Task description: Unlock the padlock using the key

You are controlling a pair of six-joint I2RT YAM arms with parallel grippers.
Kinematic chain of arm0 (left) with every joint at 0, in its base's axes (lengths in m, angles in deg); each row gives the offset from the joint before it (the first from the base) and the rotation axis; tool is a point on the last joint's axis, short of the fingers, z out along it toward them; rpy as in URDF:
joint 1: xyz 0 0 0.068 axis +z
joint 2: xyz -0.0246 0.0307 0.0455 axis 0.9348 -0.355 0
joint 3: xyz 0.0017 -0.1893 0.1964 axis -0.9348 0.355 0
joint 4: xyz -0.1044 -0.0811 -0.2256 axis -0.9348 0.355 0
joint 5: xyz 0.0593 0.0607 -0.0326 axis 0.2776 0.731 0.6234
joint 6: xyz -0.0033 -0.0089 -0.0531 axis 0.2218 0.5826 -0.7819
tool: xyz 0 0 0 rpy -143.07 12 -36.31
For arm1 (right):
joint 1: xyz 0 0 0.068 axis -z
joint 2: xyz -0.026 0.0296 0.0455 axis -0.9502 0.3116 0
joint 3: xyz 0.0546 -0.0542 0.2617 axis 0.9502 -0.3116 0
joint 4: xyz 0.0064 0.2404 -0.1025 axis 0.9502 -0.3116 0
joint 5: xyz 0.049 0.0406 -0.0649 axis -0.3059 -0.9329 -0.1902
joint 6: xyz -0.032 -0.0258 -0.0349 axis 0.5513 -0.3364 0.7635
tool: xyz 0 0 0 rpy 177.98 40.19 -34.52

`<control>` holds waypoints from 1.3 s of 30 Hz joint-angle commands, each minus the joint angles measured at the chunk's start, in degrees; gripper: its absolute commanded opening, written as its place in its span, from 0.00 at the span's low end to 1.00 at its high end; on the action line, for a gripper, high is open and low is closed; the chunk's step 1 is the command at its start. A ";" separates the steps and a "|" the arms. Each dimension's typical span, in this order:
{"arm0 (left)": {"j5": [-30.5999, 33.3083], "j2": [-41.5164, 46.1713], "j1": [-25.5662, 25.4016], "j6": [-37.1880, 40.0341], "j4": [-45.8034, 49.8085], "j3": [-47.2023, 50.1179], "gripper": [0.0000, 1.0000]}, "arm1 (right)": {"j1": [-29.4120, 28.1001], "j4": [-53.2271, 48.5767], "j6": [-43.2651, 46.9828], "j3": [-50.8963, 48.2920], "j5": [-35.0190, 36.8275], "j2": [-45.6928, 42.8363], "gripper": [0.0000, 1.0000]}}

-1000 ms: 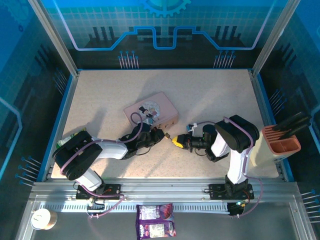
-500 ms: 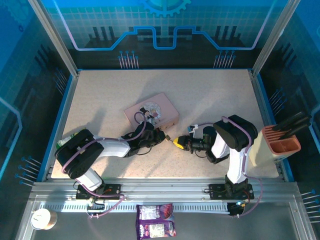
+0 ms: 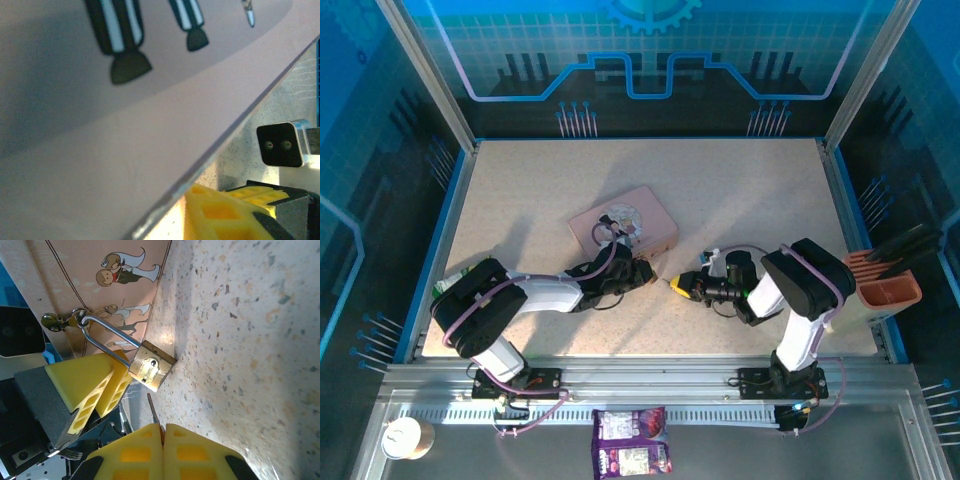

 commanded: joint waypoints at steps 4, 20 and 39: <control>9.77 1.06 -2.81 2.84 13.01 -4.48 0.38 | -1.11 -15.26 6.60 0.86 3.52 -9.42 0.00; 22.32 -7.88 -9.26 -2.50 38.25 -23.21 0.66 | -4.13 -51.68 20.58 5.39 15.01 -34.49 0.00; 24.80 -18.90 -8.98 -2.01 49.52 -35.78 0.63 | -5.87 -60.72 22.02 3.38 21.28 -44.68 0.00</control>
